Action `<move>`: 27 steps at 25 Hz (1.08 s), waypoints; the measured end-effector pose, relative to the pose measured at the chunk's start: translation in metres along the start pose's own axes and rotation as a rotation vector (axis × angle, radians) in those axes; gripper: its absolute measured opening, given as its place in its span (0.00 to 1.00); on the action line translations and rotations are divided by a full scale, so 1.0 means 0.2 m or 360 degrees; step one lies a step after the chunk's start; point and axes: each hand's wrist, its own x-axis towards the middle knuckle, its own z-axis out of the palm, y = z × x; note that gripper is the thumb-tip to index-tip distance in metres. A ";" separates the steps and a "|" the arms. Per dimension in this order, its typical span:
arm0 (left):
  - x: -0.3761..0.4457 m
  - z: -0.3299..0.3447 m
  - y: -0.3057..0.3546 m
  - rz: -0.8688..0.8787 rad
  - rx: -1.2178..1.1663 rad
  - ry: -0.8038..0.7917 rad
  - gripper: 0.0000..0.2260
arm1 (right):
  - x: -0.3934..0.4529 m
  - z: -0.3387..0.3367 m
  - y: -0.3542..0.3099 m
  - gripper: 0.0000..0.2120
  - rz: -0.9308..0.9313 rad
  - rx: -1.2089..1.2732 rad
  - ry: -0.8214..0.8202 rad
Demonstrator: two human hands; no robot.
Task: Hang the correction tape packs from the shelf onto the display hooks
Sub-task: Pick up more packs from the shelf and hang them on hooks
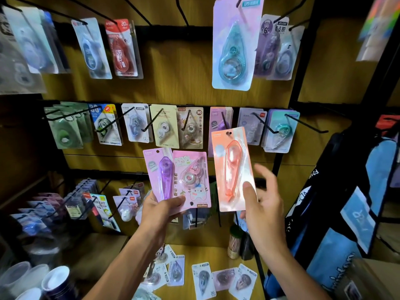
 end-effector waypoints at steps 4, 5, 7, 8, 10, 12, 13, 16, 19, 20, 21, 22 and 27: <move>0.02 0.02 0.02 -0.0011 -0.0014 0.0018 0.19 | 0.19 0.10 0.01 0.13 -0.0085 -0.0208 0.0046; 0.03 0.02 0.02 -0.0010 -0.0019 0.0024 0.19 | 0.27 0.14 0.02 0.15 -0.0025 -0.0292 0.0000; 0.03 0.02 0.02 0.0000 -0.0025 0.0015 0.19 | 0.41 0.21 0.03 0.22 0.0199 -0.0353 -0.0165; 0.03 0.02 0.03 0.0004 -0.0028 0.0001 0.19 | 0.48 0.24 0.01 0.25 0.0347 -0.0344 -0.0269; 0.03 0.00 0.03 0.0012 -0.0028 -0.0013 0.19 | 0.59 0.28 -0.01 0.29 0.0629 -0.0245 -0.0431; 0.04 -0.02 0.04 0.0012 -0.0016 -0.0017 0.18 | 0.64 0.31 0.00 0.29 0.0822 -0.0064 -0.0475; 0.05 -0.03 0.05 0.0010 -0.0006 -0.0028 0.19 | 0.64 0.32 0.02 0.29 0.0844 -0.0018 -0.0452; 0.06 -0.05 0.05 -0.0010 0.0042 -0.0064 0.19 | 0.49 0.33 0.08 0.28 0.0597 -0.0188 -0.0353; 0.05 -0.05 0.05 -0.0033 0.0310 -0.0132 0.18 | 0.39 0.30 0.12 0.25 0.0299 -0.0101 -0.0436; 0.04 -0.05 0.06 -0.0035 0.0432 -0.0169 0.18 | 0.39 0.28 0.12 0.26 0.0350 -0.0052 -0.0560; 0.04 -0.06 0.05 -0.0040 0.0505 -0.0190 0.18 | 0.40 0.25 0.10 0.26 0.0446 -0.0043 -0.0685; 0.04 -0.06 0.05 -0.0040 0.0517 -0.0182 0.18 | 0.41 0.22 0.08 0.22 0.0534 -0.0107 -0.0784; 0.04 -0.07 0.01 -0.0041 0.0128 0.0155 0.14 | 0.41 0.06 0.13 0.03 0.0830 -0.0226 -0.0748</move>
